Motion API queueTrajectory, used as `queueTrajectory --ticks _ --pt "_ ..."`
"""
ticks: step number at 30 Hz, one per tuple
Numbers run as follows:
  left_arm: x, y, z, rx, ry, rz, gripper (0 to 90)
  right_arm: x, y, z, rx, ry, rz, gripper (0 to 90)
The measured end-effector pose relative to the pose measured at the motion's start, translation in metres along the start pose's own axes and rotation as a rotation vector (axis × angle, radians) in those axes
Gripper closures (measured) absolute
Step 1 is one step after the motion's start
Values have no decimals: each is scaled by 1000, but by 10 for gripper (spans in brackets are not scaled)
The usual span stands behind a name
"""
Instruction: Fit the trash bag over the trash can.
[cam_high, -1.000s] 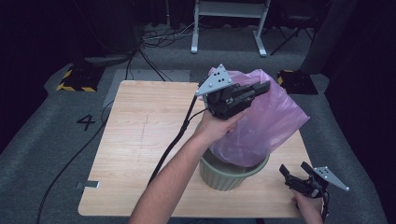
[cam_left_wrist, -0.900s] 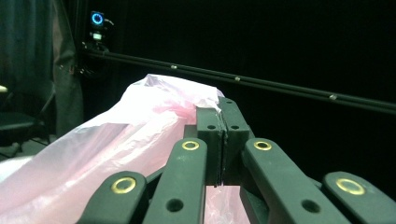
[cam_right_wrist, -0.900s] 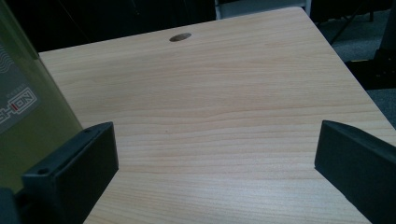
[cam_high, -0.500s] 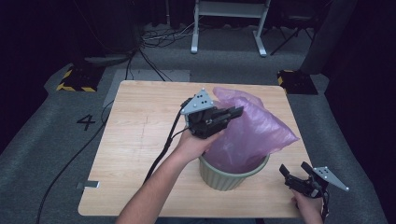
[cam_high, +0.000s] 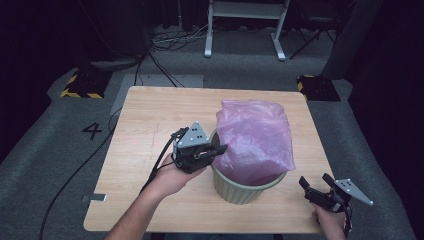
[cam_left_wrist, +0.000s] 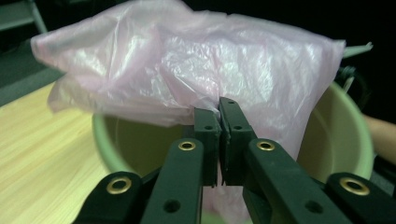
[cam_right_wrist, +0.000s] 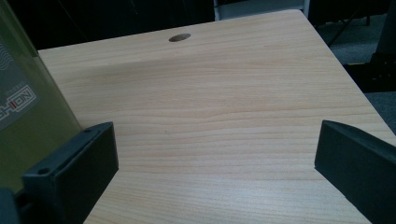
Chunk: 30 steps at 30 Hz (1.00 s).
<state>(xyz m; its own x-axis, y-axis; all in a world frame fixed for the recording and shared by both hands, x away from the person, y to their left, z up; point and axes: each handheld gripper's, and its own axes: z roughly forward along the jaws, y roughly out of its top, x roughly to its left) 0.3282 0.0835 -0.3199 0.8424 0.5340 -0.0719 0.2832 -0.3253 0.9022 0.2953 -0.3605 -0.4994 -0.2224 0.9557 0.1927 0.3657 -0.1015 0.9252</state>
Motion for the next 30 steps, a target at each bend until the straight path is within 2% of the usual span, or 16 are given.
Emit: queueTrajectory --ticks 5,7,9,10,12,14,15,16,17,18,19,23,26,27,28,30 --pt "2 -1 -3 20 -3 -7 787 1 0 0 0 10 -7 0" --pt "5 -2 -6 -2 -35 -38 691 0 0 -1 0 16 -7 0" --pt "9 -4 -9 -16 -65 -62 665 0 1 -1 -2 24 -1 0" --pt "9 -4 -9 -16 -65 -62 632 0 1 -1 -2 24 -1 0" --pt "15 -6 -10 -35 -110 -110 605 1 2 -2 2 47 7 0" --pt "18 -7 -11 -42 -126 -126 575 1 2 -2 1 55 5 0" --pt "19 -7 -11 -42 -129 -132 575 2 2 -2 7 75 11 0" --pt "21 -8 -11 -36 -149 -135 507 3 4 -2 13 104 19 0" --pt "23 -9 -12 -38 -183 -137 487 3 6 -2 15 127 27 0" --pt "23 -9 -12 -38 -183 -137 457 3 6 -2 15 127 27 0" --pt "27 -9 -13 -37 -225 -143 413 5 9 -3 16 157 39 0" --pt "30 -9 -15 -52 -237 -151 354 9 16 -3 22 197 45 0" --pt "34 -8 -16 -66 -199 -173 302 17 26 -6 22 207 51 1" --pt "34 -8 -16 -66 -199 -173 283 17 26 -6 22 207 51 1" --pt "35 -8 -16 -67 -168 -168 267 23 33 -8 23 225 47 1" --pt "35 -7 -15 -67 -162 -172 213 30 43 -11 17 251 42 1"
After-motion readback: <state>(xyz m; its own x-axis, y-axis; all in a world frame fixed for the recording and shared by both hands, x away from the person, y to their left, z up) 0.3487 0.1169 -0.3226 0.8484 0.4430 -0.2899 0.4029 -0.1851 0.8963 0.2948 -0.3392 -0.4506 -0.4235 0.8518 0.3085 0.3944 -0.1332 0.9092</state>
